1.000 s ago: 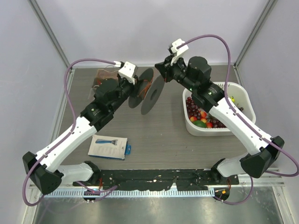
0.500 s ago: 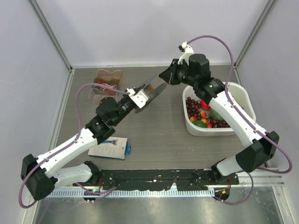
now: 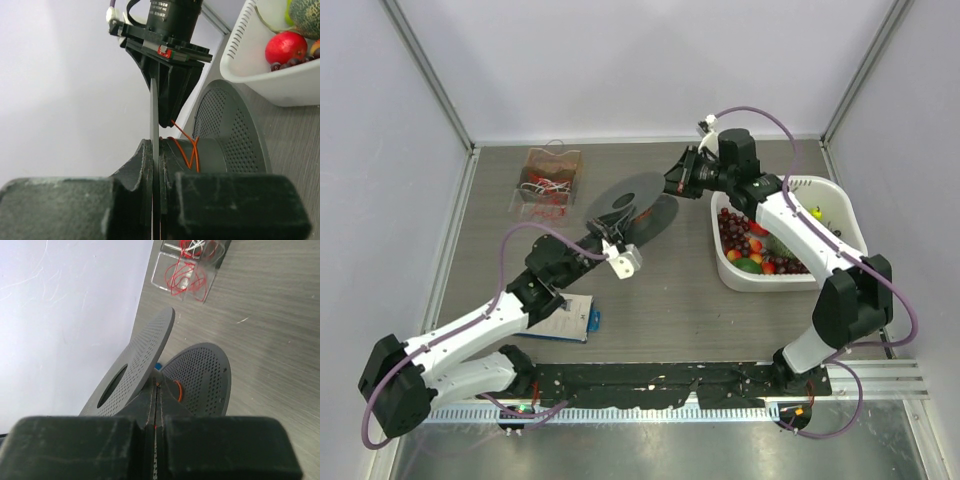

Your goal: Wrap the cables

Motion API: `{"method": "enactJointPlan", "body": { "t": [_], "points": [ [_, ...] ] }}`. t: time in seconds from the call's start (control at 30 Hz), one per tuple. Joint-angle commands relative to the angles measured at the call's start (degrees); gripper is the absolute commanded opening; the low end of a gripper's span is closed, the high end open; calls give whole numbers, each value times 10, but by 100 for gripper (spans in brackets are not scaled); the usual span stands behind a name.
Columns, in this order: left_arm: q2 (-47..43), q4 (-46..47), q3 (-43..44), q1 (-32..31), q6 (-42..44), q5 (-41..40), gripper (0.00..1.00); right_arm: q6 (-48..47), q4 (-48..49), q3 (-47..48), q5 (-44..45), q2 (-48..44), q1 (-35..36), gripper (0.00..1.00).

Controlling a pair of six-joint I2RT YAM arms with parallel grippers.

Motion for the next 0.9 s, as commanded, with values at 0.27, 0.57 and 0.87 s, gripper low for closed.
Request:
{"method": "enactJointPlan", "body": {
  "t": [0.27, 0.57, 0.87],
  "points": [
    [-13, 183, -114, -9, 165, 155, 0, 104, 265, -80, -123, 107, -31, 1],
    [-3, 241, -220, -9, 227, 176, 0, 124, 357, -73, -165, 199, -14, 1],
    [104, 377, -290, -8, 258, 152, 0, 67, 346, -27, -146, 288, 3, 1]
  ]
}}
